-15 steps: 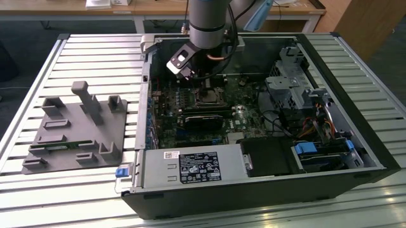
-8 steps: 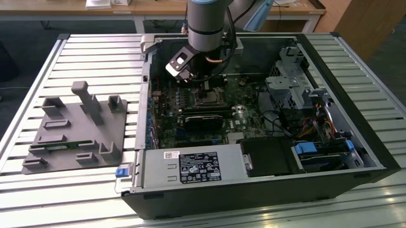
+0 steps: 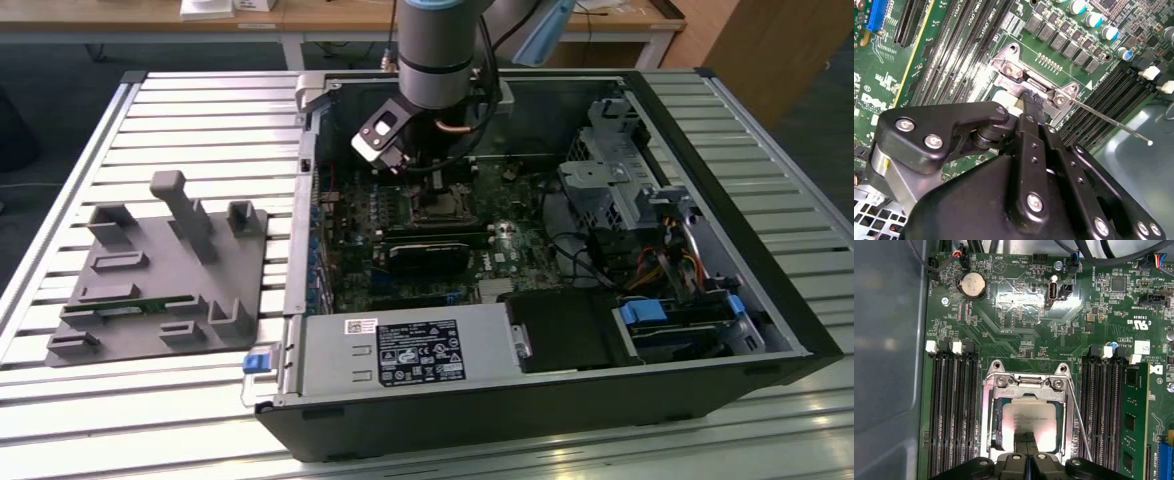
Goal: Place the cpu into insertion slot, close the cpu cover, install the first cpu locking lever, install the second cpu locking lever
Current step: 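Close the cpu cover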
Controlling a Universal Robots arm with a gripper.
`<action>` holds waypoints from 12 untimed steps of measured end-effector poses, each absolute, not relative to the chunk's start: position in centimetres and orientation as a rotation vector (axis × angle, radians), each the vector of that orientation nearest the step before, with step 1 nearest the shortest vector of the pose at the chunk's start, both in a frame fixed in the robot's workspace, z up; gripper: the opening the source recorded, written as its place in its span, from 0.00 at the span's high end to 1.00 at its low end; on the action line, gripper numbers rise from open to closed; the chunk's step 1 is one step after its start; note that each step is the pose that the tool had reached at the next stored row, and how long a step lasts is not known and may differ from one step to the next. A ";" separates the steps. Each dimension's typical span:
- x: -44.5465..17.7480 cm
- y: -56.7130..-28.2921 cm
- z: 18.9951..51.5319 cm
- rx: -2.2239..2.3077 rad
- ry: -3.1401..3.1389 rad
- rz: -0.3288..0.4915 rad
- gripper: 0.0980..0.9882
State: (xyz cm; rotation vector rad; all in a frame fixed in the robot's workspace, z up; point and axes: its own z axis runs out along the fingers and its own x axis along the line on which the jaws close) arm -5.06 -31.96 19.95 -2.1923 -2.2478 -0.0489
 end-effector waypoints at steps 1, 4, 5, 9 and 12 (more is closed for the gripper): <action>-5.0 -31.9 20.0 -2.192 -2.247 -0.050 0.99; -4.9 -31.9 20.1 -2.190 -2.245 -0.055 0.99; -4.9 -31.9 20.3 -2.190 -2.245 -0.055 0.99; -4.9 -31.9 21.2 -2.190 -2.245 -0.054 0.99; -4.8 -31.9 21.2 -2.190 -2.245 -0.054 0.99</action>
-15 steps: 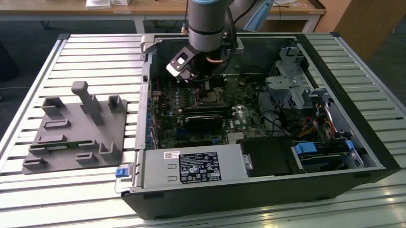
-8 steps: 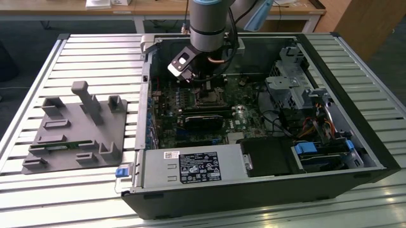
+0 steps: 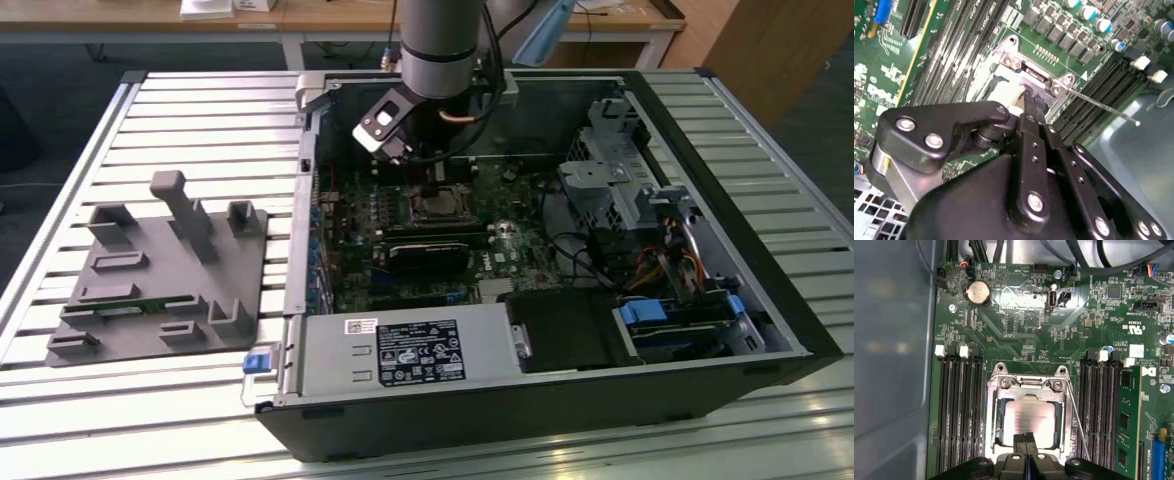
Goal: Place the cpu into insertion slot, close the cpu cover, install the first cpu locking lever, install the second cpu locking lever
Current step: 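Close the cpu cover, then install the first cpu locking lever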
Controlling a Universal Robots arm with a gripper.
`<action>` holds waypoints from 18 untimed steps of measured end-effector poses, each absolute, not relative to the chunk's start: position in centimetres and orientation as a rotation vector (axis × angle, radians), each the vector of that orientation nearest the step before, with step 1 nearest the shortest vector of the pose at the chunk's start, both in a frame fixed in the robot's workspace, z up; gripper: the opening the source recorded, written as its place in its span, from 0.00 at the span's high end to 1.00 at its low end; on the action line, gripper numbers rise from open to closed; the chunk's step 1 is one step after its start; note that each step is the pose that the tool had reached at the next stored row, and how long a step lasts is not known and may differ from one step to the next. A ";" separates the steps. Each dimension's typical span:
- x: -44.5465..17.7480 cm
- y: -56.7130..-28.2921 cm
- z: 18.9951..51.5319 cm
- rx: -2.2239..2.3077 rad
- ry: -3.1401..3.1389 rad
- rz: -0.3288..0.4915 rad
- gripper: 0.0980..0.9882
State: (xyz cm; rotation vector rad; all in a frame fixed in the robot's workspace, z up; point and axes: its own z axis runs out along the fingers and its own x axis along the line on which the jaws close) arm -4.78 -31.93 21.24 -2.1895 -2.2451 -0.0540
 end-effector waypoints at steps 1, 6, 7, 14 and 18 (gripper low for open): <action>-4.6 -31.9 21.2 -2.190 -2.245 -0.054 0.99; -3.8 -31.9 21.2 -2.189 -2.245 -0.053 0.99; -3.7 -31.9 21.2 -2.189 -2.245 -0.053 0.99; -3.3 -31.9 21.2 -2.189 -2.244 -0.053 0.99; -3.3 -31.9 21.4 -2.189 -2.245 -0.053 0.99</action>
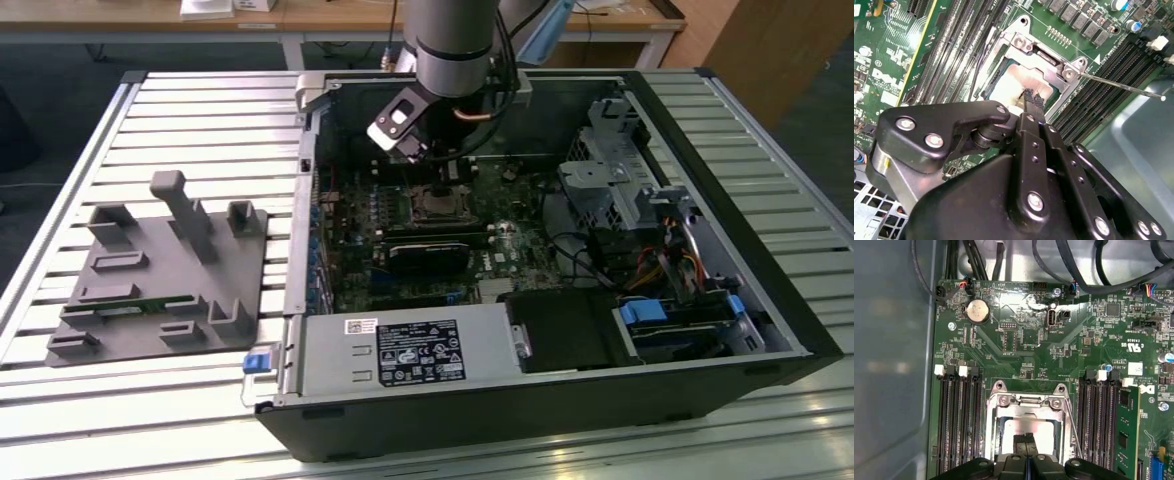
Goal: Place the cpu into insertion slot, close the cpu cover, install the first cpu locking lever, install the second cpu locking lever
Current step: 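Install the first cpu locking lever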
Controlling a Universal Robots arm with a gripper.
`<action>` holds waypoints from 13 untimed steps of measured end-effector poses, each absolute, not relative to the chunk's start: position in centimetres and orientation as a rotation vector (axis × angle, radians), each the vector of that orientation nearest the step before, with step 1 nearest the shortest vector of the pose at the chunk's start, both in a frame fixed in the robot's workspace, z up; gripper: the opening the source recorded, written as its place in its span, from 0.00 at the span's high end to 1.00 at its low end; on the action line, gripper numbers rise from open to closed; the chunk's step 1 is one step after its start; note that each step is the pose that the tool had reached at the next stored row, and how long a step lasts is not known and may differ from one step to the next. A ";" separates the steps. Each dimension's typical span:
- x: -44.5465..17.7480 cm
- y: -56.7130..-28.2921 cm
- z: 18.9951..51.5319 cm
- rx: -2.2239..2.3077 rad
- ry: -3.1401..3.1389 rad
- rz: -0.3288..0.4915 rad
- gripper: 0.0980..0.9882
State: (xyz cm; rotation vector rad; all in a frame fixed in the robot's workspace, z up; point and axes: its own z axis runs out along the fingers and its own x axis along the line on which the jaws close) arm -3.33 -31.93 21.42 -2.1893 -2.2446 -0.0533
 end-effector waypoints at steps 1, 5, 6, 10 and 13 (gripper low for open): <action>-3.3 -31.9 21.5 -2.189 -2.245 -0.053 0.99; -3.3 -31.9 22.2 -2.189 -2.245 -0.053 0.99; -3.3 -31.9 22.5 -2.189 -2.245 -0.054 0.99; -3.3 -31.9 23.7 -2.189 -2.245 -0.053 0.99; -3.3 -31.9 24.6 -2.189 -2.245 -0.053 0.99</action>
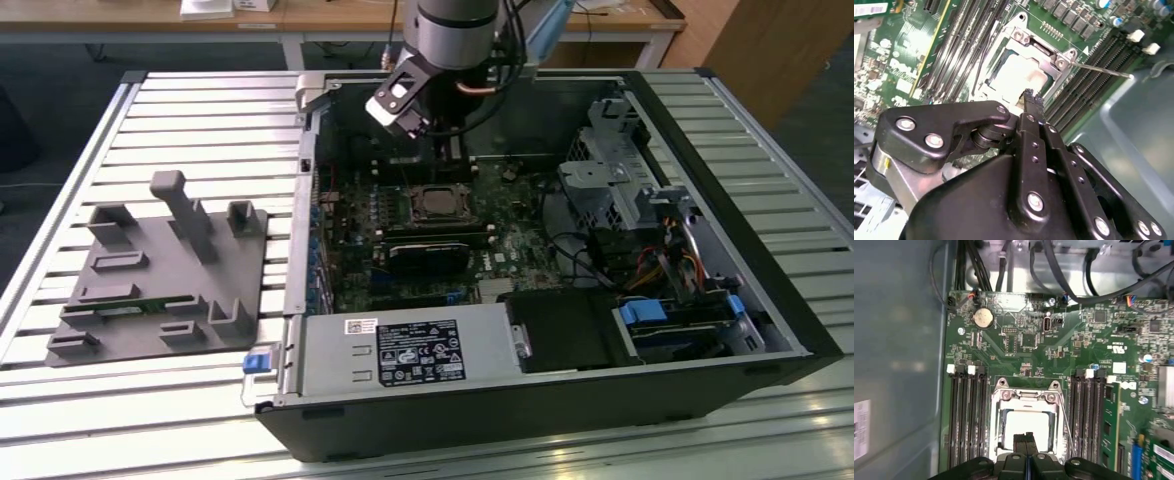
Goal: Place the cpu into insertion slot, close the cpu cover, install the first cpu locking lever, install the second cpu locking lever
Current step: 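Install the first cpu locking lever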
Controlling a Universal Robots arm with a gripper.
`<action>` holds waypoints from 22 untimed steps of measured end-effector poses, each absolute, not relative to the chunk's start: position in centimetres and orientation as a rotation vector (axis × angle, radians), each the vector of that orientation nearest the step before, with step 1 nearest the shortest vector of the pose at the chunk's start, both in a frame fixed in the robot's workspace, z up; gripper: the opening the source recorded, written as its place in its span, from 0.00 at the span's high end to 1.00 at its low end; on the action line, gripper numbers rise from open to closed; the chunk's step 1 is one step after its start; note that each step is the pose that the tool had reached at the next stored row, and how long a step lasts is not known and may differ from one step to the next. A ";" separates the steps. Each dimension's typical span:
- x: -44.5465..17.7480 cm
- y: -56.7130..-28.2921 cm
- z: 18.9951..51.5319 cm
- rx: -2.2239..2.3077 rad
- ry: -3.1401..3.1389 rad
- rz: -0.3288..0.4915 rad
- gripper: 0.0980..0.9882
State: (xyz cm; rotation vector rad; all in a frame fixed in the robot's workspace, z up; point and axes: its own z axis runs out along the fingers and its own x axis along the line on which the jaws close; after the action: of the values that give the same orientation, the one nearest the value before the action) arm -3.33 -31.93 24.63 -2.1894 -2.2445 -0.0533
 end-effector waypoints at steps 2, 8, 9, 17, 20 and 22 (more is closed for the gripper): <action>-3.3 -31.9 25.3 -2.189 -2.245 -0.053 0.99; -3.3 -31.9 26.9 -2.188 -2.246 -0.053 0.99; -3.3 -31.9 26.9 -2.179 -2.254 -0.053 0.99; -3.3 -31.9 26.9 -2.010 -2.403 -0.052 0.99; -3.3 -31.9 26.9 -1.944 -2.456 -0.052 0.99; -3.3 -31.9 26.9 -1.897 -2.492 -0.052 0.99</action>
State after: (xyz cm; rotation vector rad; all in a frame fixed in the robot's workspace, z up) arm -3.33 -31.93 26.86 -1.8967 -2.4916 -0.0518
